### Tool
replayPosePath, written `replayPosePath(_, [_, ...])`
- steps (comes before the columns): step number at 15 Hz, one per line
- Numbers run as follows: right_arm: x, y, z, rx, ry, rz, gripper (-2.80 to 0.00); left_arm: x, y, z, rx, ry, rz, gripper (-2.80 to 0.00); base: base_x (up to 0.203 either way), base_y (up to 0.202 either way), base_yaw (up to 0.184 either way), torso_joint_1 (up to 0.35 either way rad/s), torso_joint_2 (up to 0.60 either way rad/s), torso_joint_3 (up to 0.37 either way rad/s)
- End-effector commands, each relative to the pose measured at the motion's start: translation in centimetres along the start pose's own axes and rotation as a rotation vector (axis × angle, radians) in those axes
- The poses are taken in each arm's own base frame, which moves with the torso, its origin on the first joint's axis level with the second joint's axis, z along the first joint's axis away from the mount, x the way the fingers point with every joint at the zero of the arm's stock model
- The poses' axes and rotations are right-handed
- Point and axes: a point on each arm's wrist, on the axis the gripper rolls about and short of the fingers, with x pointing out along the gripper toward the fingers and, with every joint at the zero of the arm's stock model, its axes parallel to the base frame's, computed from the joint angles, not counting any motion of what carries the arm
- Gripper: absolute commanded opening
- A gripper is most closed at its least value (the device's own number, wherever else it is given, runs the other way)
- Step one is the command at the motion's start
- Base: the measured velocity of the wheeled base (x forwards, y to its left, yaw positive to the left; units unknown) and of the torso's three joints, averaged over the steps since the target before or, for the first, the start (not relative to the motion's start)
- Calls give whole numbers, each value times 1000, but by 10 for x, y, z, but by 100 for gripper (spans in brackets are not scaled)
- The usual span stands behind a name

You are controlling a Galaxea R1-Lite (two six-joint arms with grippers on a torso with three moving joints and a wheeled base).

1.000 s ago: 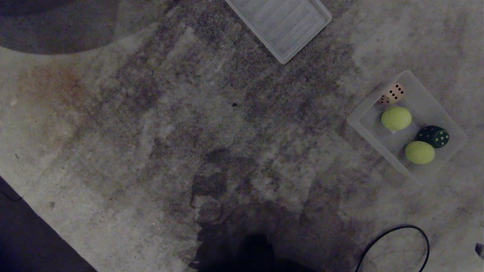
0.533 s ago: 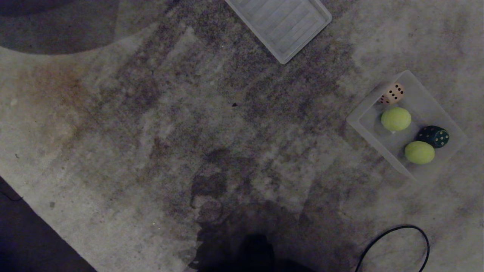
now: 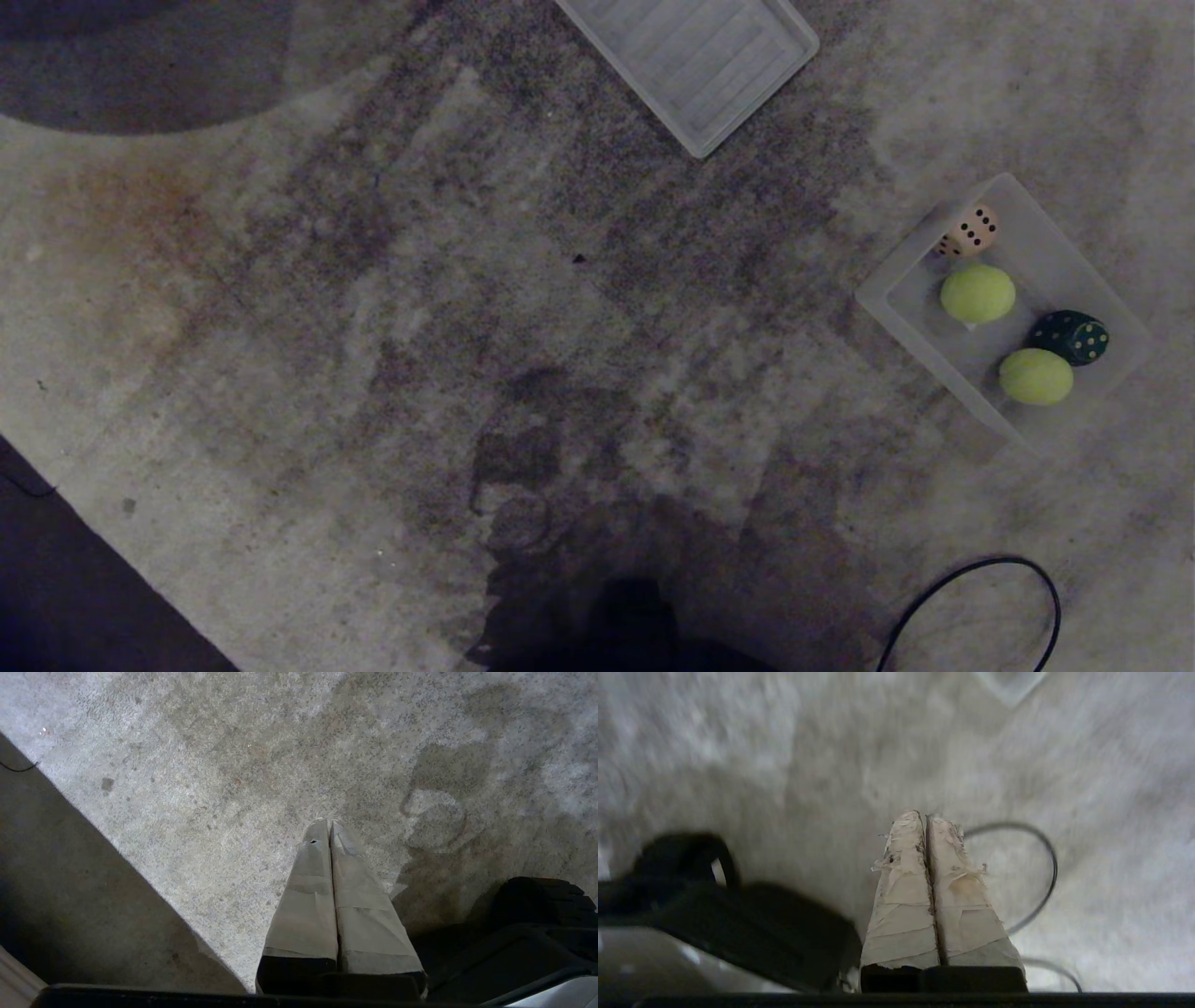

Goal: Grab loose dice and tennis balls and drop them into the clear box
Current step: Pick up toys out of the box

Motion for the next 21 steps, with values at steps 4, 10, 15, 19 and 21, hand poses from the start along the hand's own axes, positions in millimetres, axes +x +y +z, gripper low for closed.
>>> replayPosePath(4, [-4,0,-4,6,-53,5,-280,0,0,0,-1,3,1,-280,0,0,0,0,0,0])
replayPosePath(10, [-4,0,-4,6,-54,5,-280,0,0,0,3,3,1,-280,0,0,0,0,0,0])
replayPosePath(15, [-4,0,-4,7,-53,3,-280,0,0,0,0,3,4,-280,0,0,0,0,0,7])
replayPosePath(19, [-4,0,-4,8,-54,3,-280,0,0,0,-1,3,4,-280,0,0,0,4,1,163])
replayPosePath(21, [-4,0,-4,7,-53,5,-280,0,0,-1,0,4,4,-280,0,0,0,2,2,202])
